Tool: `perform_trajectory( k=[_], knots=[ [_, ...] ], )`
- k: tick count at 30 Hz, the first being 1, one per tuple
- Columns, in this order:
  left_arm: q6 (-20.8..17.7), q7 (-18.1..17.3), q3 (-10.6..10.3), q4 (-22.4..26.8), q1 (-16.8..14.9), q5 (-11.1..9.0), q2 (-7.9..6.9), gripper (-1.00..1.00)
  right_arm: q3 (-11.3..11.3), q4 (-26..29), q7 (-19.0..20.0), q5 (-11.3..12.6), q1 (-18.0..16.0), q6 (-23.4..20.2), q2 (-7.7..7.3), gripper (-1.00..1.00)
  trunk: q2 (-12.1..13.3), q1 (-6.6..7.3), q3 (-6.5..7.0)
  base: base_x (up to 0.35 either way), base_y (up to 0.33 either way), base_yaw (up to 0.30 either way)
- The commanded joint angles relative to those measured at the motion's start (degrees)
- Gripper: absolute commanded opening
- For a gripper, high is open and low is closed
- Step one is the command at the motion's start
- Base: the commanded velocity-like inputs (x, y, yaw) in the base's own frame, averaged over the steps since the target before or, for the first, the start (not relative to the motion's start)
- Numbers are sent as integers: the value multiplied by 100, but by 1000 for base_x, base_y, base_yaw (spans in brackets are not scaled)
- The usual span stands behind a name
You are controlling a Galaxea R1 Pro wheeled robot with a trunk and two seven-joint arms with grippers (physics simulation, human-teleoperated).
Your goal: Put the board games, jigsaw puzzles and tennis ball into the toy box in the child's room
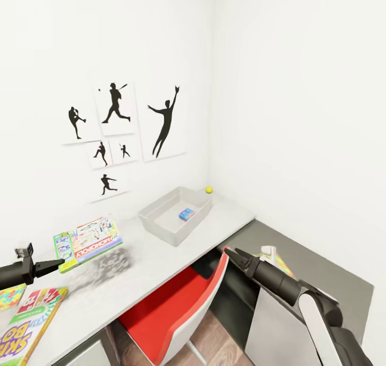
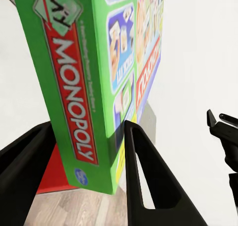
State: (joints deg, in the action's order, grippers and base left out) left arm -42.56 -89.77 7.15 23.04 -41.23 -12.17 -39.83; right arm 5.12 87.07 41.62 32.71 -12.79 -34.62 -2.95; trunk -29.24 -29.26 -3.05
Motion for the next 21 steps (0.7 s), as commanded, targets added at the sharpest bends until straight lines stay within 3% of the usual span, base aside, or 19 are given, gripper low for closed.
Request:
perform_trajectory(
  k=[1, 14, 21],
  knots=[
    [-59, -23, 6, -1, -8, 5, 1, -100, 6, 3, 10, 24, -4, -41, 1, 100, -10, -4, -9, 143, -64, 260],
    [8, -23, 5, 7, -8, 1, 4, -100, 7, 3, 25, 7, -4, -37, -13, 100, -10, -4, -2, 101, -25, 54],
    [27, -23, 5, 7, -8, 4, 50, -100, 6, 3, 30, 7, -4, -36, -13, 100, -10, -4, 20, 239, -83, 213]
  ],
)
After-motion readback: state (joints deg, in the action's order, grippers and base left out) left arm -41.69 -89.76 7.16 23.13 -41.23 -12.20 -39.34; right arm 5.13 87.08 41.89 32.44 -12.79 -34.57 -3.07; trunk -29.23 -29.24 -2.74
